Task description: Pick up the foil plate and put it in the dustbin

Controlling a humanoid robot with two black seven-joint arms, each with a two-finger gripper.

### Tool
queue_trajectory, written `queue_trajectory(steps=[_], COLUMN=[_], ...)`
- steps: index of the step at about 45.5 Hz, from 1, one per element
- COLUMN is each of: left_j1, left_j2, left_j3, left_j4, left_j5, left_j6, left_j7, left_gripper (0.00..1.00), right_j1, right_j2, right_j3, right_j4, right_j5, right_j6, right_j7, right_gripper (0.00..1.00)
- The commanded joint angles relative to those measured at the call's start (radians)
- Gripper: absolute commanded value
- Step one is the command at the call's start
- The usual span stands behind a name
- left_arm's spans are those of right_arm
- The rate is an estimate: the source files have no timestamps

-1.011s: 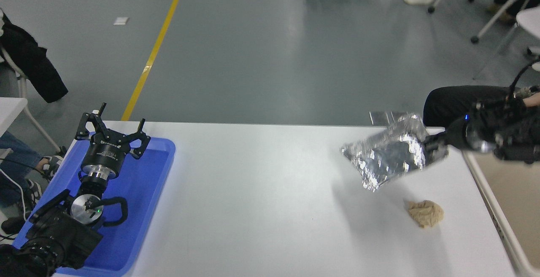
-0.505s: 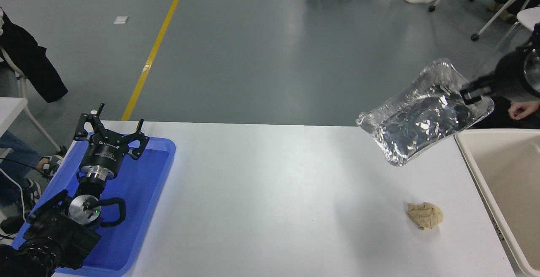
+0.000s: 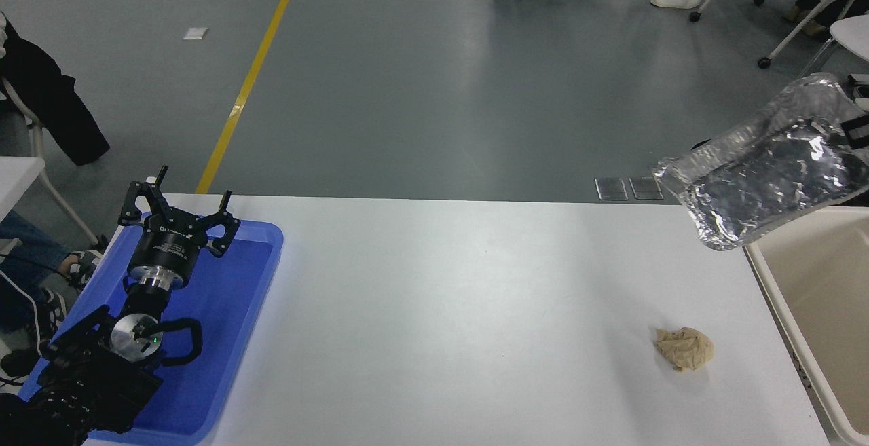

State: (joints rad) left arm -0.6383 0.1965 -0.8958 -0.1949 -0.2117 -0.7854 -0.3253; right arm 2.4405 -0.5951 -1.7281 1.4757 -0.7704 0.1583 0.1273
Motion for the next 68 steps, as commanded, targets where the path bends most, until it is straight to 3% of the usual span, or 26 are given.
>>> queue_trajectory(steps=[1,14,26,39,52,56,65,66,68], left_j1=[0.000,0.000,0.000,0.000,0.000,0.000,0.000,0.000,0.000], left_j2=[0.000,0.000,-0.002,-0.002,-0.002,-0.002,-0.002,-0.002,-0.002], left_j3=[0.001,0.000,0.002,0.002,0.002,0.002,0.002,0.002,0.002], left_j4=[0.000,0.000,0.000,0.000,0.000,0.000,0.000,0.000,0.000], left_j5=[0.000,0.000,0.000,0.000,0.000,0.000,0.000,0.000,0.000], left_j6=[0.000,0.000,0.000,0.000,0.000,0.000,0.000,0.000,0.000], left_j7=[0.000,-0.001,-0.001,-0.001,-0.003,-0.003,-0.004,-0.004,-0.004], left_gripper=[1.00,1.00,1.00,1.00,1.00,1.00,1.00,1.00,1.00], right_j1=[-0.123,-0.466,-0.964,-1.489,-1.675,-1.696,-1.741,-1.744,-1.746], right_j2=[-0.228,-0.456,-0.483,-0.309,-0.147,-0.137,-0.098,-0.097,-0.094], right_j3=[-0.028,0.217,0.550,0.875,0.924,0.929,0.955,0.958,0.964], right_j4=[-0.218,-0.491,-0.663,-0.969,-1.160,-1.163,-1.181,-1.184,-1.189], right_j5=[-0.101,-0.112,-0.086,0.161,0.433,0.470,0.488,0.488,0.488], right_j6=[-0.003,-0.031,-0.242,-0.336,-0.336,-0.341,-0.344,-0.344,-0.344], right_j7=[-0.002,-0.002,-0.006,-0.006,-0.024,-0.046,-0.048,-0.048,-0.048], right_gripper=[0.00,0.00,0.00,0.00,0.00,0.00,0.00,0.02,0.25])
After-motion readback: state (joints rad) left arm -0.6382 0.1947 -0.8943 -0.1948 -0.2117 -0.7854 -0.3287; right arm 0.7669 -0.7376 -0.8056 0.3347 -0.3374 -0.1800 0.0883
